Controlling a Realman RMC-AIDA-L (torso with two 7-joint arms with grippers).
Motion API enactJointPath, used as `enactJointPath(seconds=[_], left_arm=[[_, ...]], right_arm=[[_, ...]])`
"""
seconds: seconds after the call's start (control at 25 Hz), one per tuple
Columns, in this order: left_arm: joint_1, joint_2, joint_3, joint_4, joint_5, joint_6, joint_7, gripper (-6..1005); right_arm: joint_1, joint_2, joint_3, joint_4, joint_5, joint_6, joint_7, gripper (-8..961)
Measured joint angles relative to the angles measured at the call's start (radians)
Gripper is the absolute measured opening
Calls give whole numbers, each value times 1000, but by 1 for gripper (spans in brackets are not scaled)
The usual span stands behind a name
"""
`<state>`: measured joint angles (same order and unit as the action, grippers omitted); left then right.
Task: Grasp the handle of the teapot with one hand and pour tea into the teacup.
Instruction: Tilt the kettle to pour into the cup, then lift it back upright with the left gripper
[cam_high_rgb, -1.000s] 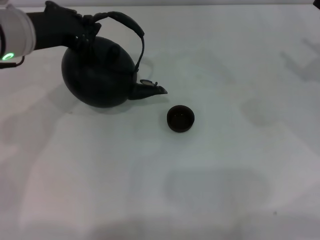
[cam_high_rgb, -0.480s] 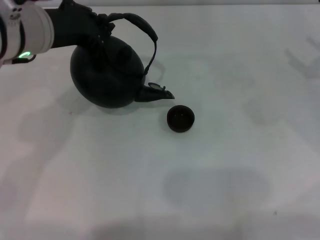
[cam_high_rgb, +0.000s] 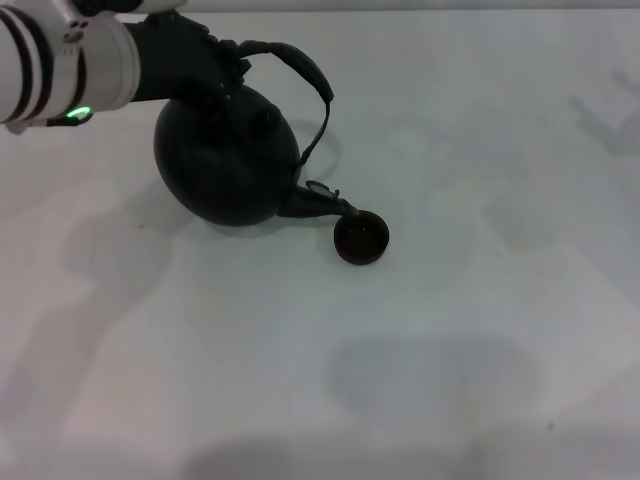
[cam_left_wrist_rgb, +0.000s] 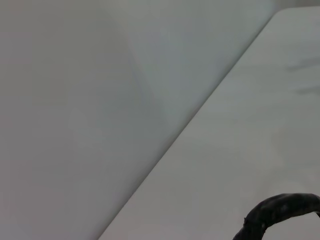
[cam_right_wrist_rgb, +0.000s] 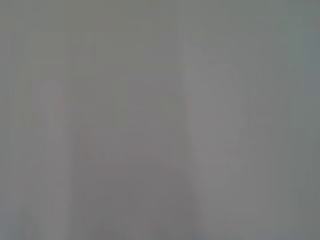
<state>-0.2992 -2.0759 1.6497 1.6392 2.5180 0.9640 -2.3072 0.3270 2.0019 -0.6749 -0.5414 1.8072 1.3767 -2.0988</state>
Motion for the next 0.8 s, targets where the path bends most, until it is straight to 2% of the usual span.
enactJointPath(seconds=[0.8], left_arm=[[-107,0,38,12,112,107,-74,143]], right_arm=[[1,0,0,11,0,-24,-19,859]])
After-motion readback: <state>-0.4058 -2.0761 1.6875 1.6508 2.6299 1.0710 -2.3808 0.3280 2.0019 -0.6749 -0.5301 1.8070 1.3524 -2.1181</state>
